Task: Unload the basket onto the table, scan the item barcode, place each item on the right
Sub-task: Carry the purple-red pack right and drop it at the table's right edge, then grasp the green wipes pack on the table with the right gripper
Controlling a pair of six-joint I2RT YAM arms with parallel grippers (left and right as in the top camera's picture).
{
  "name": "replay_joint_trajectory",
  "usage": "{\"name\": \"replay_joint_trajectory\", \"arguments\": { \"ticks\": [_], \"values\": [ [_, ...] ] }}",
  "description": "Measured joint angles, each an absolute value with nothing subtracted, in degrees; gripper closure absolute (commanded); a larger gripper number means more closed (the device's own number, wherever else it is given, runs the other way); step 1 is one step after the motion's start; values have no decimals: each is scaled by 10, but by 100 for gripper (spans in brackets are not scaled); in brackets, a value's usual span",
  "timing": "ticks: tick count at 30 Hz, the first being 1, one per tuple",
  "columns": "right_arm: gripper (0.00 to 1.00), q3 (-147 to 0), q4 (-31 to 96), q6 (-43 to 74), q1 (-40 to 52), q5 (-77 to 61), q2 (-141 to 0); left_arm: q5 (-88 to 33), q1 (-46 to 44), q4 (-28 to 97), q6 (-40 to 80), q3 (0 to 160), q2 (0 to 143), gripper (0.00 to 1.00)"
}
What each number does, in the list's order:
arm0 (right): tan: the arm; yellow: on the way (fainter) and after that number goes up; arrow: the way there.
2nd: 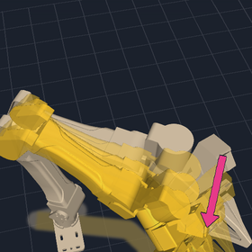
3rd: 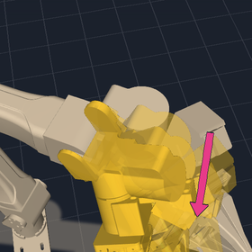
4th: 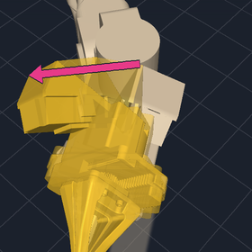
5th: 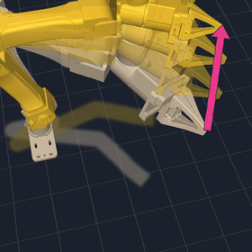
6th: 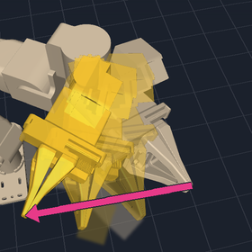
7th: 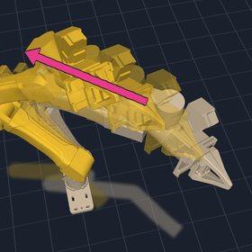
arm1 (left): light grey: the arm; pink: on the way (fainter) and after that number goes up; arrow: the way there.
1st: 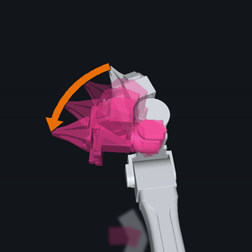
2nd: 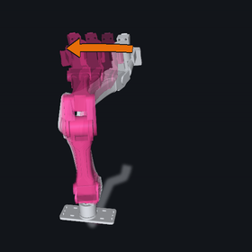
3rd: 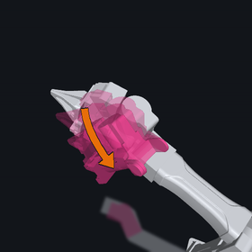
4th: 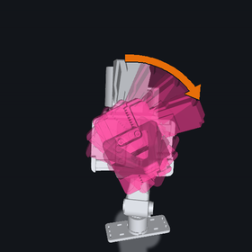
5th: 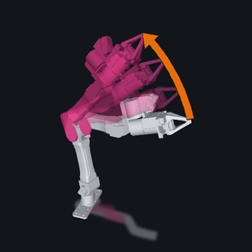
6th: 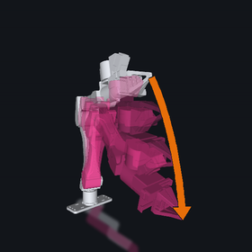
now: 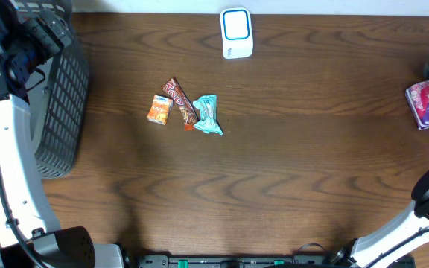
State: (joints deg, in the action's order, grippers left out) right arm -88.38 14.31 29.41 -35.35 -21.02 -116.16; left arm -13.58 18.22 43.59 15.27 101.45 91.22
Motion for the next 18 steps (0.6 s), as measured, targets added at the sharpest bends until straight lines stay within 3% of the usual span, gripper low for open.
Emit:
{"name": "replay_joint_trajectory", "arguments": {
  "ticks": [4, 9, 13, 18],
  "values": [
    [15, -932, 137, 286, -316, -330, -1162, -136, 182, 436, 152, 1014, 912, 2],
    [22, -946, 196, 248, -196, -421, -1161, -136, 182, 436, 152, 1014, 912, 2],
    [33, -945, 279, 190, -60, -374, -1161, -136, 182, 436, 153, 1014, 912, 2],
    [38, -941, 316, 158, 115, -239, -1161, -136, 182, 436, 152, 1014, 912, 2]
  ]
}}
